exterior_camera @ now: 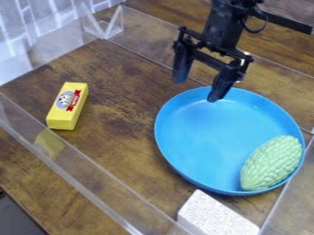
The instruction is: Put the green object in the blue tray
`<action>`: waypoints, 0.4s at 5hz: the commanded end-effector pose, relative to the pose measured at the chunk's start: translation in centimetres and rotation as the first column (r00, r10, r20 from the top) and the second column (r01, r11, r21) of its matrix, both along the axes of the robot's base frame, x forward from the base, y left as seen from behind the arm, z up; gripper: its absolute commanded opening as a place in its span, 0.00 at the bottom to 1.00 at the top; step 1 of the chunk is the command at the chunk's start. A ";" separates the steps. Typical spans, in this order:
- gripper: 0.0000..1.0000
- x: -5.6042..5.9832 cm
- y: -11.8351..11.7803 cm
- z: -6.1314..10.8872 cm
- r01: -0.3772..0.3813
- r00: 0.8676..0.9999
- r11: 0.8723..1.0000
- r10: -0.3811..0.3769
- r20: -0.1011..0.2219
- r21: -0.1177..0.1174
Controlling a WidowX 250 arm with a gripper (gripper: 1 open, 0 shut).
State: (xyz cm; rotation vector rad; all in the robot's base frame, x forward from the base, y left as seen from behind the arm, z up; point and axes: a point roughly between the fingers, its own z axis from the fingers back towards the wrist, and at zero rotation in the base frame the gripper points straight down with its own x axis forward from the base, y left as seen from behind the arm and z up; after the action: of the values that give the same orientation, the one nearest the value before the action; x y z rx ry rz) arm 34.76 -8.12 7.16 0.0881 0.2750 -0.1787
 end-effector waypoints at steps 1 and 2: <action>1.00 0.0 1.2 4.1 -0.025 0.994 0.999 0.028 0.102 -0.029; 1.00 -0.4 2.0 4.6 -0.035 0.994 0.999 0.038 0.104 -0.027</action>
State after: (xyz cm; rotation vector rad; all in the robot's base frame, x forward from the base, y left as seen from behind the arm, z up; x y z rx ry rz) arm 34.05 -6.76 7.94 0.0800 0.2772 -0.1586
